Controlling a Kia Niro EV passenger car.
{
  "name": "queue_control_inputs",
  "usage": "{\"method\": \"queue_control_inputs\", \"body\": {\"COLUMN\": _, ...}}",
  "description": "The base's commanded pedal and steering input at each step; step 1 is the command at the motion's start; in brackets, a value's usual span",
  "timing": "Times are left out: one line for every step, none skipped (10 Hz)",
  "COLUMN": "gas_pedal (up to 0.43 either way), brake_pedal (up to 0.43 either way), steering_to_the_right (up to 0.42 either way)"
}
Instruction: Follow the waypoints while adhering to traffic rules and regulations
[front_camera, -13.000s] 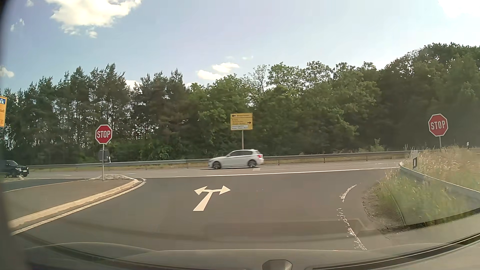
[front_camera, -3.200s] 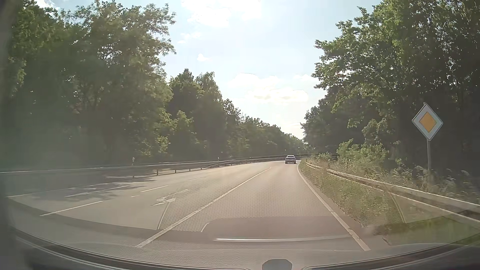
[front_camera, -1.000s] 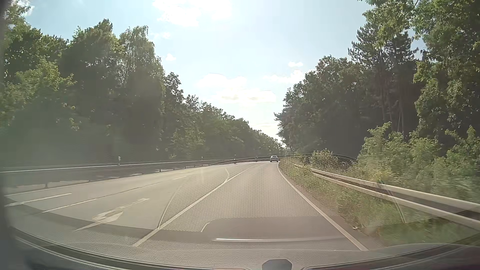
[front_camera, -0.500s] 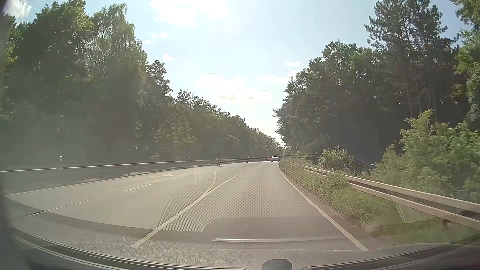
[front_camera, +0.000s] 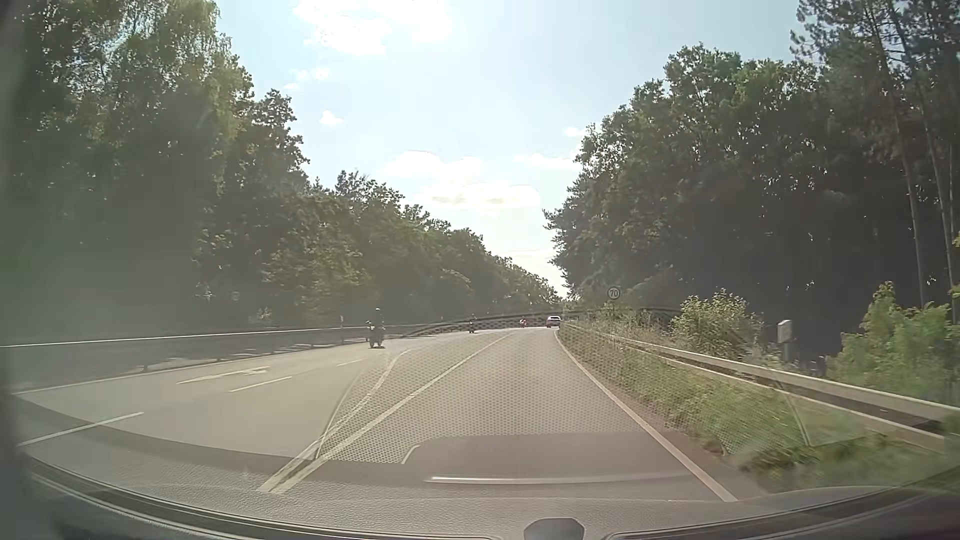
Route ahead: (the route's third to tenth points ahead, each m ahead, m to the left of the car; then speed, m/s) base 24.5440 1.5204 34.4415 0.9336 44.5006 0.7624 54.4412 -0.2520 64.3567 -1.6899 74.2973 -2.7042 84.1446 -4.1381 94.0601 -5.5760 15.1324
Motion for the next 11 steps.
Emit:
{"method": "queue_control_inputs", "body": {"gas_pedal": 0.512, "brake_pedal": 0.037, "steering_to_the_right": 0.008}}
{"method": "queue_control_inputs", "body": {"gas_pedal": 0.512, "brake_pedal": 0.03, "steering_to_the_right": 0.008}}
{"method": "queue_control_inputs", "body": {"gas_pedal": 0.512, "brake_pedal": 0.037, "steering_to_the_right": 0.008}}
{"method": "queue_control_inputs", "body": {"gas_pedal": 0.512, "brake_pedal": 0.03, "steering_to_the_right": 0.008}}
{"method": "queue_control_inputs", "body": {"gas_pedal": 0.512, "brake_pedal": 0.037, "steering_to_the_right": 0.008}}
{"method": "queue_control_inputs", "body": {"gas_pedal": 0.512, "brake_pedal": 0.03, "steering_to_the_right": 0.008}}
{"method": "queue_control_inputs", "body": {"gas_pedal": 0.512, "brake_pedal": 0.03, "steering_to_the_right": 0.008}}
{"method": "queue_control_inputs", "body": {"gas_pedal": 0.512, "brake_pedal": 0.037, "steering_to_the_right": 0.008}}
{"method": "queue_control_inputs", "body": {"gas_pedal": 0.512, "brake_pedal": 0.037, "steering_to_the_right": 0.008}}
{"method": "queue_control_inputs", "body": {"gas_pedal": 0.512, "brake_pedal": 0.03, "steering_to_the_right": 0.008}}
{"method": "queue_control_inputs", "body": {"gas_pedal": 0.512, "brake_pedal": 0.03, "steering_to_the_right": 0.008}}
